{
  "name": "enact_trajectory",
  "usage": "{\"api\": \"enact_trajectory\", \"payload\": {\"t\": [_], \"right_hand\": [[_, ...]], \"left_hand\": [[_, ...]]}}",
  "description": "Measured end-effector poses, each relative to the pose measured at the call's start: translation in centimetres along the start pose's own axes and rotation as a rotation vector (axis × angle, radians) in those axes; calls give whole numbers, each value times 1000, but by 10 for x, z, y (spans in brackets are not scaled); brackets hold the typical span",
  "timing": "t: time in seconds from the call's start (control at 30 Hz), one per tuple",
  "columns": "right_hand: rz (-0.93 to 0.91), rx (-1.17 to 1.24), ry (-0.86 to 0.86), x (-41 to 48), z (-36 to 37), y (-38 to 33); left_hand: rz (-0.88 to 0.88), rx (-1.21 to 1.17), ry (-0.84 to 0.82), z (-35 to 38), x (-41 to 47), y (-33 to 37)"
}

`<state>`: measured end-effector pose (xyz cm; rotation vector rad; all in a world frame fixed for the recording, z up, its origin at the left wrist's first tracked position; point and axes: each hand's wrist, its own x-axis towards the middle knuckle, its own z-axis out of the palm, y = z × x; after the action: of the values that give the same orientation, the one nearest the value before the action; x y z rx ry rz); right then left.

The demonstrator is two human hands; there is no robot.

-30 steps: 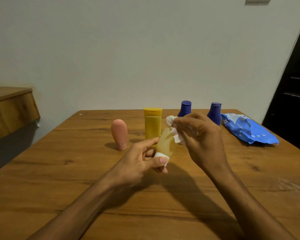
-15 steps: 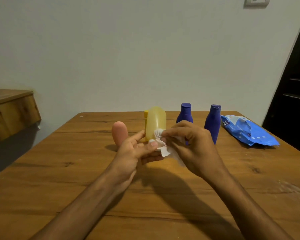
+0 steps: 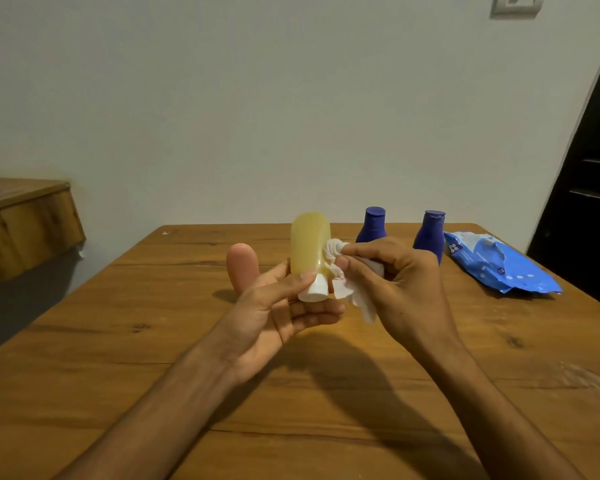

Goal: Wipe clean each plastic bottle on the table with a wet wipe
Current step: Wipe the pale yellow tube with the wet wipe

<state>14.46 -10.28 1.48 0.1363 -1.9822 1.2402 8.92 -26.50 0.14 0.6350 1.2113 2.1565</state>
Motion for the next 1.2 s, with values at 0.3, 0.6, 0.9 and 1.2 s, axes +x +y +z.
{"api": "enact_trajectory", "payload": {"t": [0.3, 0.6, 0.9, 1.2], "right_hand": [[-16, 3, 12, -3, 4, -1], [-50, 34, 15, -4, 6, -5], [-116, -25, -28, -5, 7, -4], [-136, -130, -52, -5, 6, 1]], "left_hand": [[63, 217, 108, 0, 3, -4], [102, 236, 170, 2, 6, -3], [82, 236, 124, -1, 7, -8], [61, 104, 118, -4, 8, -9]]}}
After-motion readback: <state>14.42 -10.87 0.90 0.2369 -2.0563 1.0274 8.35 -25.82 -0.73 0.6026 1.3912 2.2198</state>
